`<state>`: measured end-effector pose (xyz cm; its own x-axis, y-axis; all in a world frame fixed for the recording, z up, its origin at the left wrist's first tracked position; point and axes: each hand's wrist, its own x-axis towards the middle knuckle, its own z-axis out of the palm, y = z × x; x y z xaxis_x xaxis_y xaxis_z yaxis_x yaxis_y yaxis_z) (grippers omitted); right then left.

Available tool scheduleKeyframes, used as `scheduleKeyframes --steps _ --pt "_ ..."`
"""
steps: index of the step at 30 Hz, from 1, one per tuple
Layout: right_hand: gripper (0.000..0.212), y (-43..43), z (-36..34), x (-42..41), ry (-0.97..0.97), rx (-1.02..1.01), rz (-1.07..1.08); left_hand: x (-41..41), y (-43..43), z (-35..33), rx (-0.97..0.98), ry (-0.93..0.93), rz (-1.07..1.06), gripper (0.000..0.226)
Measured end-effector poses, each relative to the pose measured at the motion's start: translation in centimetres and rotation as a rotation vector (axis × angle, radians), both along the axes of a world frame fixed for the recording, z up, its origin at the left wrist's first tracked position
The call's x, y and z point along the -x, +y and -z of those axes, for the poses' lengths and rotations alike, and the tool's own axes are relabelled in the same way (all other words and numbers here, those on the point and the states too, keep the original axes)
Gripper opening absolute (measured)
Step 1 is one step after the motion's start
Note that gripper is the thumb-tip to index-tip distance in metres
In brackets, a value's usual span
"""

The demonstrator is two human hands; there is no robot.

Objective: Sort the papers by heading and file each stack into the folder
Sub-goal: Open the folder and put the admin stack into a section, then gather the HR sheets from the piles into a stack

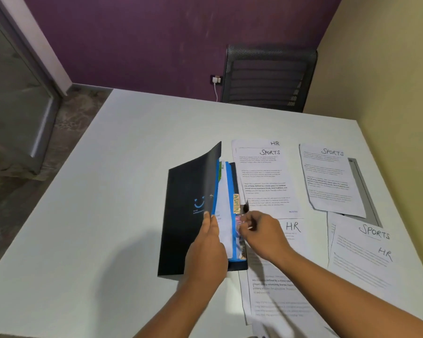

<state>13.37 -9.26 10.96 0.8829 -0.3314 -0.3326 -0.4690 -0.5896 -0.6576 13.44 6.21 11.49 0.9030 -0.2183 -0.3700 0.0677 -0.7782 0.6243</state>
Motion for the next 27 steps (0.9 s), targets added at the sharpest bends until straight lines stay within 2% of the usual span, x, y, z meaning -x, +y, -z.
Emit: scheduleKeyframes --steps 6,13,17,20,24,27 --pt "0.005 -5.3 0.8 6.9 0.092 0.003 0.038 -0.1 0.4 3.6 -0.135 -0.012 0.118 0.088" --pt "0.011 -8.9 1.6 13.5 0.199 0.064 0.140 0.0 0.7 7.4 -0.492 -0.114 0.337 0.087" --pt "0.015 -9.5 1.8 15.5 0.222 0.071 0.175 0.7 1.4 10.1 -0.526 -0.053 0.432 0.081" --pt "0.015 -9.8 2.0 16.4 0.228 0.063 0.179 1.3 2.4 12.2 -0.587 -0.079 0.480 0.085" --pt "0.013 -10.5 2.1 16.9 0.202 0.056 0.193 1.7 2.9 13.3 -0.589 -0.141 0.627 0.065" --pt "0.011 -11.3 2.2 17.3 0.187 0.028 0.204 2.1 2.6 12.1 -0.425 -0.055 0.377 0.069"
